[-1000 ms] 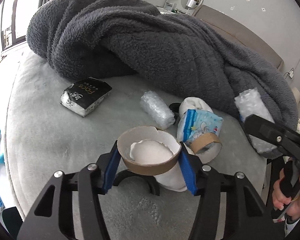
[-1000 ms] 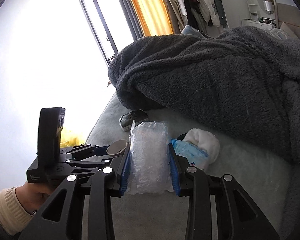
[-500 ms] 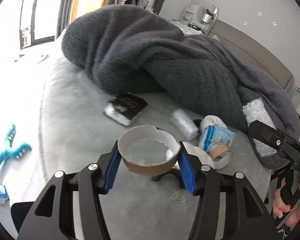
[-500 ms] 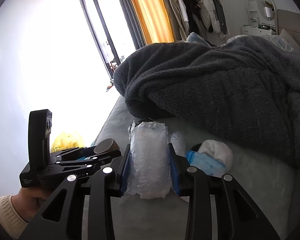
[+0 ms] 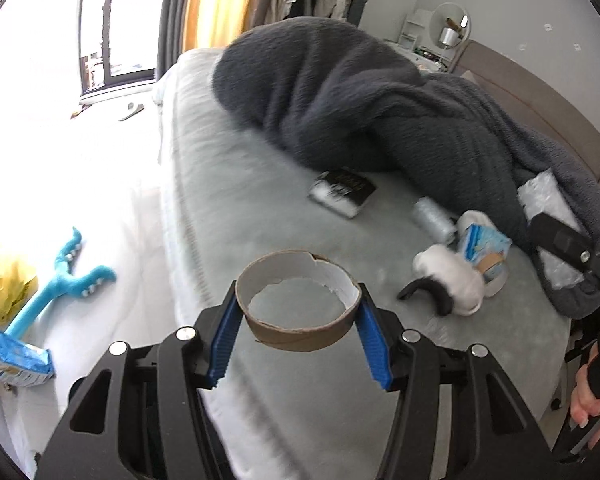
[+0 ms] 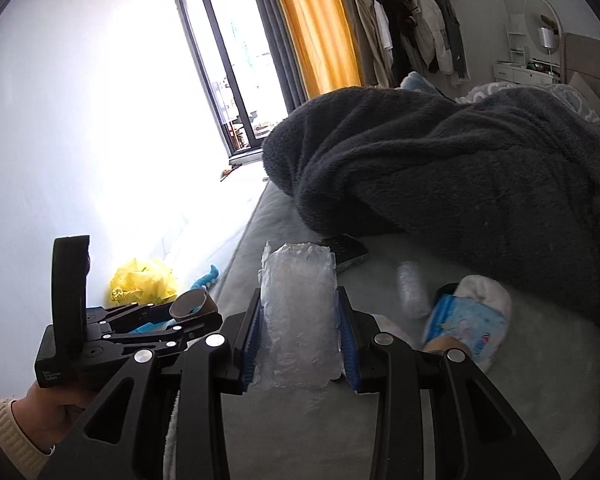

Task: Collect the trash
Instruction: 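Carry the tape roll with the left tool over the teal bin and open it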

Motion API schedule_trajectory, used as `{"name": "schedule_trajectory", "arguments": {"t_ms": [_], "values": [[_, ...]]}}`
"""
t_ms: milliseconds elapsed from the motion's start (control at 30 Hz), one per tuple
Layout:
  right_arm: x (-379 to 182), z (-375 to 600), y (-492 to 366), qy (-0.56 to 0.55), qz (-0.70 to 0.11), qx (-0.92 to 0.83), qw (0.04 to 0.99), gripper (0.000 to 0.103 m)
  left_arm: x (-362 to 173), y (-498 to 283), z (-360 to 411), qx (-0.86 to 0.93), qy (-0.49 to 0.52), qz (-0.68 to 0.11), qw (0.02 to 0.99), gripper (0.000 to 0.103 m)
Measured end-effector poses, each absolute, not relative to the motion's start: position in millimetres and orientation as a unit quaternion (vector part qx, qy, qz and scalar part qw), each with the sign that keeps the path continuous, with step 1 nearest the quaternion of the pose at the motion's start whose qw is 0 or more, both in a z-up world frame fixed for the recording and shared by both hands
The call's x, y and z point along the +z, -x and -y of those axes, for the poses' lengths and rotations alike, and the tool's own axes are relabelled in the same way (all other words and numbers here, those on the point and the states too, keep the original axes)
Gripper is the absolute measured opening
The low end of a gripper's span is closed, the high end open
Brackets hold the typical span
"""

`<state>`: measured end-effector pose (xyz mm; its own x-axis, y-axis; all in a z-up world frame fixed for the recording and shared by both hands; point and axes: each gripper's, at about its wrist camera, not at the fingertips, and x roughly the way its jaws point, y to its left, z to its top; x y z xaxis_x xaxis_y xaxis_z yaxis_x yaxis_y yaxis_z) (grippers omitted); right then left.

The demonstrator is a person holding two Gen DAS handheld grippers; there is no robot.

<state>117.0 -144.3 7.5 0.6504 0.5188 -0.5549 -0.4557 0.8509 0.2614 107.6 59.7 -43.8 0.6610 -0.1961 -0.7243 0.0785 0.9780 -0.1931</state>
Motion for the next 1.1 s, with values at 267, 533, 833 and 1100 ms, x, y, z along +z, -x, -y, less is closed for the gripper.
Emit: {"name": "schedule_trajectory", "arguments": {"t_ms": [267,533,833,1100], "values": [[6,100,-105,-0.029,-0.321,0.287,0.902,0.035,-56,-88,-96,-0.038,0.068,-0.434,0.898,0.058],[-1,58,-103,-0.016,-0.334,0.310,0.890,0.035,-77,-79,-125,-0.015,0.058,-0.466,0.883,0.058],[-12,0,-113,-0.004,-0.358,0.333,0.873,0.035,-124,-75,-171,0.005,0.082,-0.533,0.842,0.058],[-35,-56,-104,0.029,-0.379,0.362,0.851,0.035,-148,-64,-212,0.017,0.106,-0.578,0.809,0.058]]}}
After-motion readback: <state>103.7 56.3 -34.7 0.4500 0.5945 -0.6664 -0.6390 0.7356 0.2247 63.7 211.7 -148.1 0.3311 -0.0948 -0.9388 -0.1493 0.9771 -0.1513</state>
